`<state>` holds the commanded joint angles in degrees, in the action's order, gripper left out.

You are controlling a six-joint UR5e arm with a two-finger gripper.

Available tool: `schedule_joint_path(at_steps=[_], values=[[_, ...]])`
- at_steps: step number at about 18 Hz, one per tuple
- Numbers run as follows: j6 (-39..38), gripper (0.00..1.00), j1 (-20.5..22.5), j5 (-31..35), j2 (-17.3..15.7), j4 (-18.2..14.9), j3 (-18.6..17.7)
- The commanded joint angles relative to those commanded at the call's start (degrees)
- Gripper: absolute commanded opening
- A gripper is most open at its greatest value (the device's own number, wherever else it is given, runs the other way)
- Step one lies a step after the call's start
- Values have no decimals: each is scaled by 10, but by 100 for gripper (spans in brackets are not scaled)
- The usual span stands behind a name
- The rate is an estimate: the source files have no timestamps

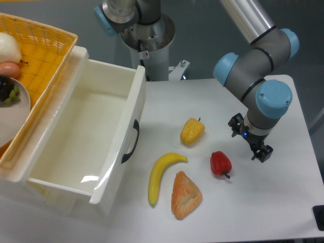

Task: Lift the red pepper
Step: 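Move the gripper over the red bell pepper and open it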

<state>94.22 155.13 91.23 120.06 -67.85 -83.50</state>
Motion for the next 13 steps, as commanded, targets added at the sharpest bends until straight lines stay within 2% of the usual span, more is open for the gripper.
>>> schedule_joint_path(at_steps=[5,10,13], values=[[-59,100,-5,-4,5,0,-2],[-131,100,3,-14,-6,33,-40],[-206,100,11,-48,-14,35,-55]])
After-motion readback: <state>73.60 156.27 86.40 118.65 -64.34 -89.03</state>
